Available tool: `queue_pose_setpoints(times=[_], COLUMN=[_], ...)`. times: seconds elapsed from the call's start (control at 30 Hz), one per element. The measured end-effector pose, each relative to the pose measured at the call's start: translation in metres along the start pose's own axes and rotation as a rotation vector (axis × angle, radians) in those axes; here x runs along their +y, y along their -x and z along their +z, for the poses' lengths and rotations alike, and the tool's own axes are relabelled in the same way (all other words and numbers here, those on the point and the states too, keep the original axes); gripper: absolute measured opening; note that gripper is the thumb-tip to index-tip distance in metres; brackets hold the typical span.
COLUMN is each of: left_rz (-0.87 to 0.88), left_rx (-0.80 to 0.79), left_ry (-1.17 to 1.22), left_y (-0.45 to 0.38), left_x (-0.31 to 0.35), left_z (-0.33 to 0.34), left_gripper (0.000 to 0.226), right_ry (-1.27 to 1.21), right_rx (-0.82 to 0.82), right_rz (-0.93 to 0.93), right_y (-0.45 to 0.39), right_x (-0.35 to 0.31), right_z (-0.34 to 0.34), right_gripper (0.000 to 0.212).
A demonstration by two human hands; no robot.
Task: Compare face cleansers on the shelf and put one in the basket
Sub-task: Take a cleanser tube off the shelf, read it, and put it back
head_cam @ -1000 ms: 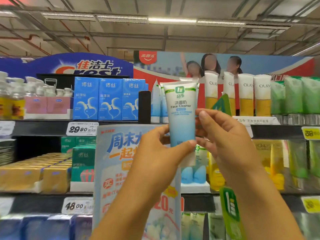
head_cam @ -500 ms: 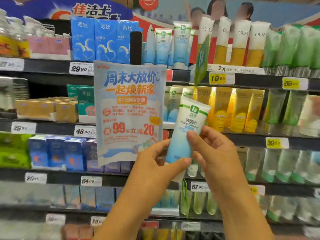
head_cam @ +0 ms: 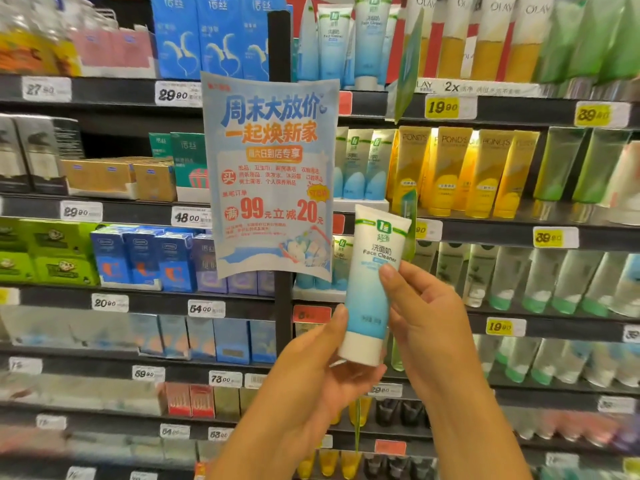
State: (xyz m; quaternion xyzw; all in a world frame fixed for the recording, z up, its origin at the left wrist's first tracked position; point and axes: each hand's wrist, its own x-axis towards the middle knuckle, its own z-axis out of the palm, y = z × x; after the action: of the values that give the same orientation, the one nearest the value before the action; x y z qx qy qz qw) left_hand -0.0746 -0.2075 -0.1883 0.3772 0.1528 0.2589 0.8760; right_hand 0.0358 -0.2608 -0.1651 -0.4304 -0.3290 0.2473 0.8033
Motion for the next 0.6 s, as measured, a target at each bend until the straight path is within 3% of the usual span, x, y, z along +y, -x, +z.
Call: queue_pose_setpoints(times=[0.23,0.47,0.6], left_rz=[-0.078,-0.043,-0.019], left_rx=[-0.038,0.017,0.079], left_ry=[0.273,0.205,0.161], left_y=[0.004,0.006,0.007], left_x=[0.012,0.030,0.036], left_z=[-0.013,-0.038,-0.052], left_gripper=[0.030,0.028,0.035], right_ry=[-0.065,-0.079,0.117], right_rx=[0.003,0.028,0.013], right_rz=[0.004,0.072,0.075], right_y=[-0.003,-0.006,-0.003], right_x=[0.013,0.028,0.034], right_z=[0.018,0.039,0.050], right_gripper=[0.038,0.041,0.049])
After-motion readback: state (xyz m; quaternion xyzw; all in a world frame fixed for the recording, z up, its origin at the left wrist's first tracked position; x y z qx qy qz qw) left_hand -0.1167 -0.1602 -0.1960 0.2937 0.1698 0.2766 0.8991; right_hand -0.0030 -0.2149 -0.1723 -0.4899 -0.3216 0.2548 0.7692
